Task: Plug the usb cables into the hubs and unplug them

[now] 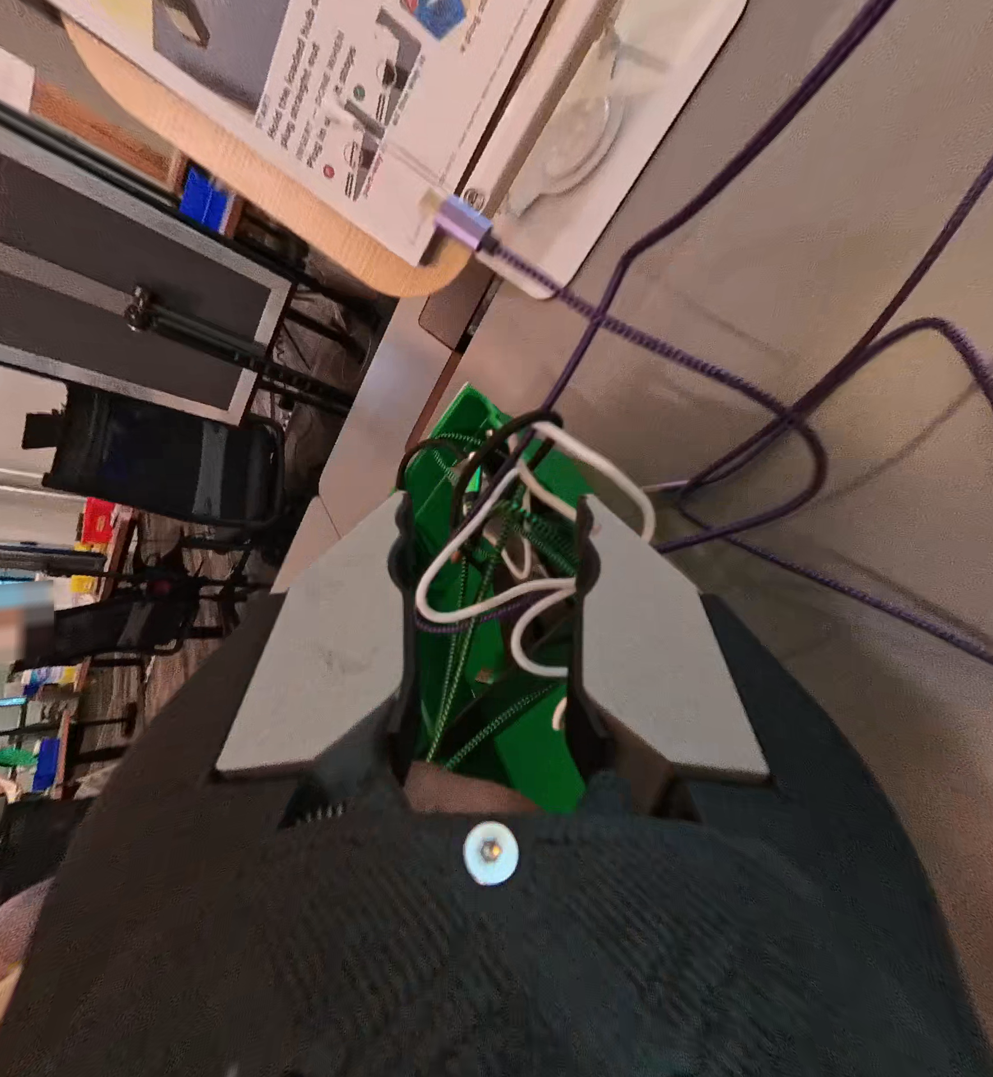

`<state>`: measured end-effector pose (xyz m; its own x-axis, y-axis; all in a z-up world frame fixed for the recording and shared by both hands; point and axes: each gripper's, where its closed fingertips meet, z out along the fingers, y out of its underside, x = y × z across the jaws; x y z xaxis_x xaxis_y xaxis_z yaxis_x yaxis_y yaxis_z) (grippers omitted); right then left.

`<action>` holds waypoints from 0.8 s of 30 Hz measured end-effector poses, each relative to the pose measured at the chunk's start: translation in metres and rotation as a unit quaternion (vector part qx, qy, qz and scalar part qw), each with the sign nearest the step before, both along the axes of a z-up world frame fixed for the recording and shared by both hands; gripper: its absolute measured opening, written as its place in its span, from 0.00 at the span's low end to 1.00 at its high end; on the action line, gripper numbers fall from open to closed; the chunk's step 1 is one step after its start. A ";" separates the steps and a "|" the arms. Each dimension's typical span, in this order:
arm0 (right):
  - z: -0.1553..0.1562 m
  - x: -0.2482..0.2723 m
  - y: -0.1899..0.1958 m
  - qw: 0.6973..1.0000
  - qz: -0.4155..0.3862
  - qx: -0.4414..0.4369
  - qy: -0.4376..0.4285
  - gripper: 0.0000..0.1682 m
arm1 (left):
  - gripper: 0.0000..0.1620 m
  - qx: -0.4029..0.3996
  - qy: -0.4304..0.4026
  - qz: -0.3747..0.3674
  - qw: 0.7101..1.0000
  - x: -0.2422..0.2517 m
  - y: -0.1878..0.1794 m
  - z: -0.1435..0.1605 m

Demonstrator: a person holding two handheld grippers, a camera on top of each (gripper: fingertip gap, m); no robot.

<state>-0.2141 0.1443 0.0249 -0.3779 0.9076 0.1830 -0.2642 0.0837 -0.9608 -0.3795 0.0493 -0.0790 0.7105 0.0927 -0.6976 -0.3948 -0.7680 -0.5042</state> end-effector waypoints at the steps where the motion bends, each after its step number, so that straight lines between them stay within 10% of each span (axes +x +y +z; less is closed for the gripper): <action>1: 0.006 0.003 0.003 1.000 -0.003 -0.003 0.006 0.00 | 0.33 -0.008 0.007 0.017 1.000 -0.008 -0.006 -0.002; 10: 0.048 0.015 0.023 0.998 -0.052 0.002 0.037 0.00 | 0.11 -0.035 0.041 0.112 0.992 -0.053 -0.031 -0.015; 24: 0.080 0.044 0.069 0.985 -0.146 -0.027 0.094 0.00 | 0.02 0.019 0.073 0.185 0.980 -0.108 -0.055 0.026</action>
